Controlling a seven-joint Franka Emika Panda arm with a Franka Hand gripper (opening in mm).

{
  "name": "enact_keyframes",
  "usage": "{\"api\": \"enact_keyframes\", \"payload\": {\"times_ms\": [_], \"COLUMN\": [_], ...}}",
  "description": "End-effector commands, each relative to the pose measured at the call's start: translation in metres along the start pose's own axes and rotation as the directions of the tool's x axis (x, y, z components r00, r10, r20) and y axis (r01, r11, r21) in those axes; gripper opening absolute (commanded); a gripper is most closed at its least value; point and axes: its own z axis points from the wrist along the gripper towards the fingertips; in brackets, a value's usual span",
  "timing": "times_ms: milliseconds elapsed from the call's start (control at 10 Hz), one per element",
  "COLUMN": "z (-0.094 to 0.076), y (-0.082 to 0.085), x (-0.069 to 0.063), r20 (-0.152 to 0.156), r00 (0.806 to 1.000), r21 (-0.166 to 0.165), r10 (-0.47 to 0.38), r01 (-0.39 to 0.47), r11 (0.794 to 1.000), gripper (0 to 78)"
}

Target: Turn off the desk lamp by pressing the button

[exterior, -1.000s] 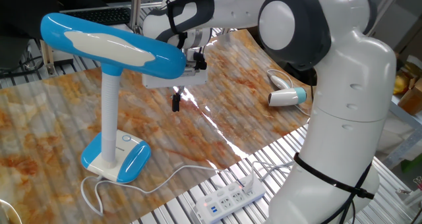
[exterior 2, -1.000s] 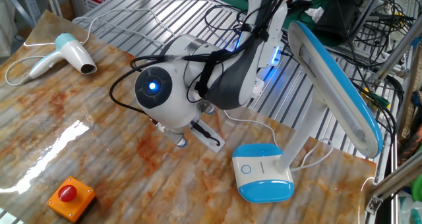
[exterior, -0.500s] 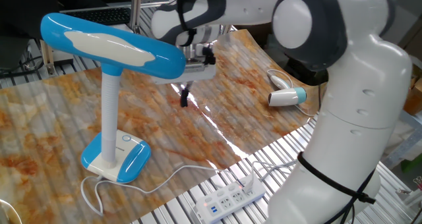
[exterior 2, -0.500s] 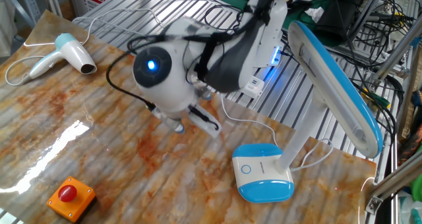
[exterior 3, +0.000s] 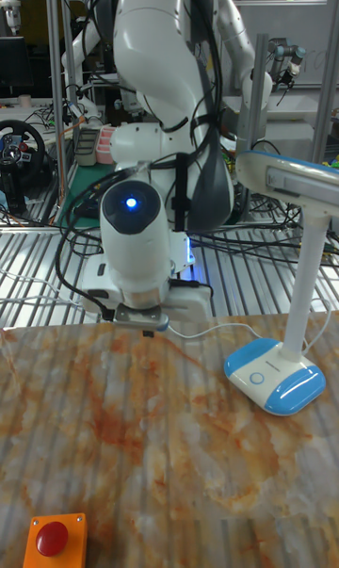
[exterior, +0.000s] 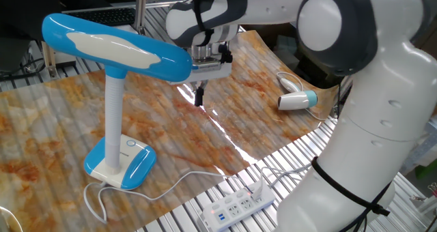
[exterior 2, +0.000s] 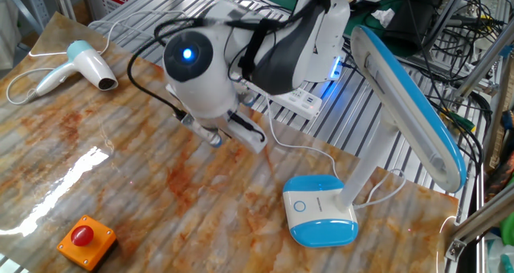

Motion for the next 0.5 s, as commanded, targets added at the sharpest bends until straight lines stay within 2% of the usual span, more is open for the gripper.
{"api": "enact_keyframes", "payload": {"times_ms": [100,400,500], "z": [-0.0159,-0.0211,-0.0211], "y": [-0.0107,-0.0145,-0.0145], "x": [0.0034,0.0054,0.0054], "r20": [0.003,0.029,0.070], "r00": [1.000,0.999,0.997], "r21": [-0.004,-0.008,0.031], "r10": [-0.014,-0.029,-0.025], "r01": [0.014,0.029,0.023], "r11": [1.000,1.000,0.999], "gripper": [0.0,0.0,0.0]}}
